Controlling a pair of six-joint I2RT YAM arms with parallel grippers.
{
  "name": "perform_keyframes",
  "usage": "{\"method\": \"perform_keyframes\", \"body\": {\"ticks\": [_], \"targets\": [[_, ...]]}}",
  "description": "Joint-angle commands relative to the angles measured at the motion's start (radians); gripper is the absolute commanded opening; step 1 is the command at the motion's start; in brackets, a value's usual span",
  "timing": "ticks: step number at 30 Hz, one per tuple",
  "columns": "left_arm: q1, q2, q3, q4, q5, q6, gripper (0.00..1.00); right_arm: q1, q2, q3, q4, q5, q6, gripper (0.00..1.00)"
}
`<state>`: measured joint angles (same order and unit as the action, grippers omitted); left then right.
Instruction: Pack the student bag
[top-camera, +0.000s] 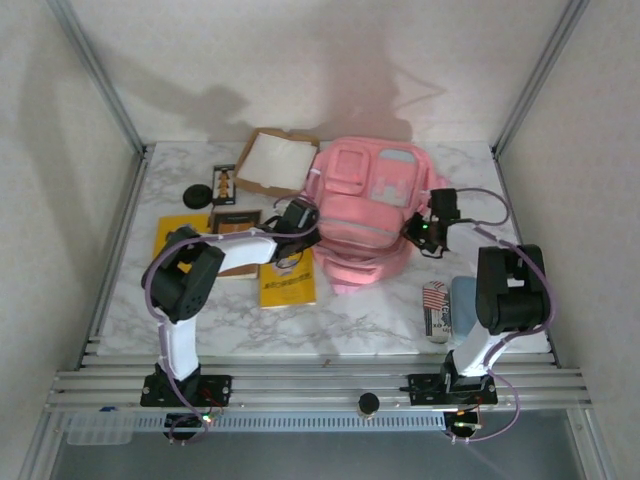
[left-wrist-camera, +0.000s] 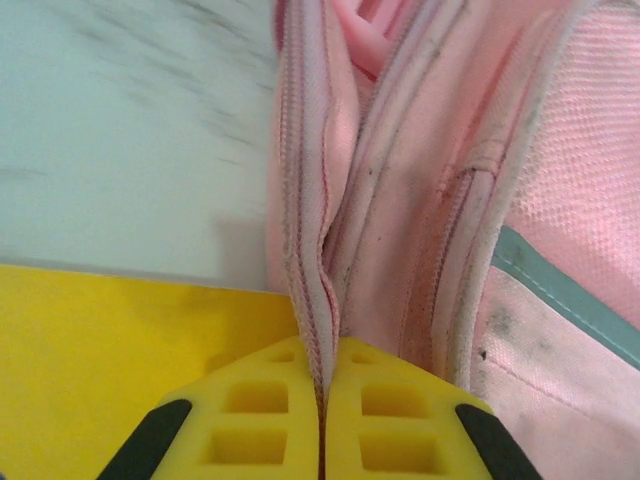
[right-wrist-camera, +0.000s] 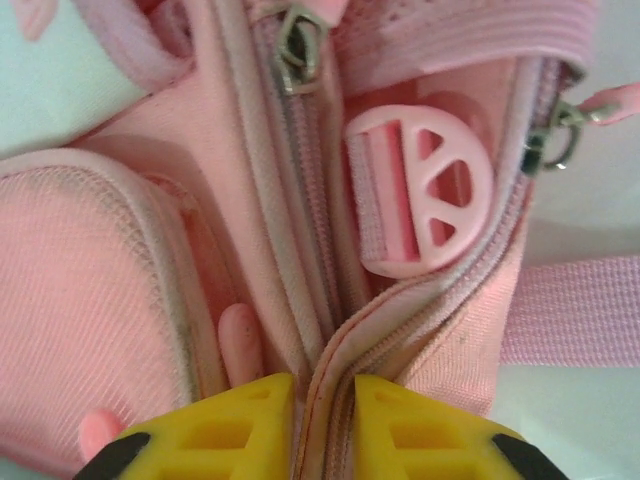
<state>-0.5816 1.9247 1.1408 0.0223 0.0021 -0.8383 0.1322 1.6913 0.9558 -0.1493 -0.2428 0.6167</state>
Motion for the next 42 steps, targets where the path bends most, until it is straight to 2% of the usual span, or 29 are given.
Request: {"method": "perform_keyframes", "body": {"ticks": [1, 4, 6, 7, 9, 12, 17, 24, 27, 30, 33, 35, 37, 42], "targets": [[0.075, -0.044, -0.031, -0.11, -0.063, 0.129, 0.0, 0.089, -0.067, 0.012, -0.001, -0.09, 0.031, 0.29], [0.103, -0.048, -0.01, -0.115, -0.051, 0.221, 0.0, 0.087, -0.101, 0.046, -0.08, -0.015, -0.012, 0.4], [0.112, -0.056, 0.02, -0.142, -0.033, 0.263, 0.18, 0.07, -0.114, 0.075, -0.129, 0.041, -0.061, 0.47], [0.114, -0.068, 0.027, -0.152, -0.026, 0.269, 0.22, 0.056, -0.114, 0.087, -0.144, 0.049, -0.078, 0.48], [0.114, -0.112, 0.024, -0.154, -0.006, 0.253, 0.37, 0.006, -0.108, 0.106, -0.16, 0.039, -0.106, 0.53], [0.107, -0.171, 0.019, -0.162, 0.011, 0.191, 0.47, -0.046, -0.06, 0.137, -0.157, 0.019, -0.134, 0.58], [0.032, -0.215, 0.013, -0.145, 0.042, 0.084, 0.5, -0.076, 0.048, 0.204, -0.122, 0.014, -0.144, 0.62], [-0.105, -0.243, -0.028, -0.103, 0.064, -0.074, 0.48, -0.077, 0.197, 0.305, -0.043, -0.038, -0.161, 0.65], [-0.171, -0.251, -0.051, -0.099, 0.055, -0.124, 0.48, -0.075, 0.236, 0.311, -0.016, -0.081, -0.161, 0.61], [-0.209, -0.266, -0.105, -0.07, 0.017, -0.177, 0.47, -0.065, 0.227, 0.284, 0.012, -0.084, -0.155, 0.51], [-0.192, -0.23, -0.139, -0.039, 0.027, -0.185, 0.46, -0.053, 0.202, 0.224, 0.065, -0.113, -0.131, 0.49], [-0.171, -0.201, -0.146, -0.043, -0.003, -0.162, 0.45, -0.043, 0.187, 0.184, 0.09, -0.132, -0.109, 0.44], [-0.149, -0.195, -0.164, -0.029, -0.044, -0.129, 0.46, -0.02, 0.163, 0.143, 0.109, -0.119, -0.094, 0.44], [-0.036, -0.171, -0.183, -0.04, -0.103, -0.022, 0.45, 0.055, 0.096, 0.047, 0.168, -0.11, -0.026, 0.42]]}}
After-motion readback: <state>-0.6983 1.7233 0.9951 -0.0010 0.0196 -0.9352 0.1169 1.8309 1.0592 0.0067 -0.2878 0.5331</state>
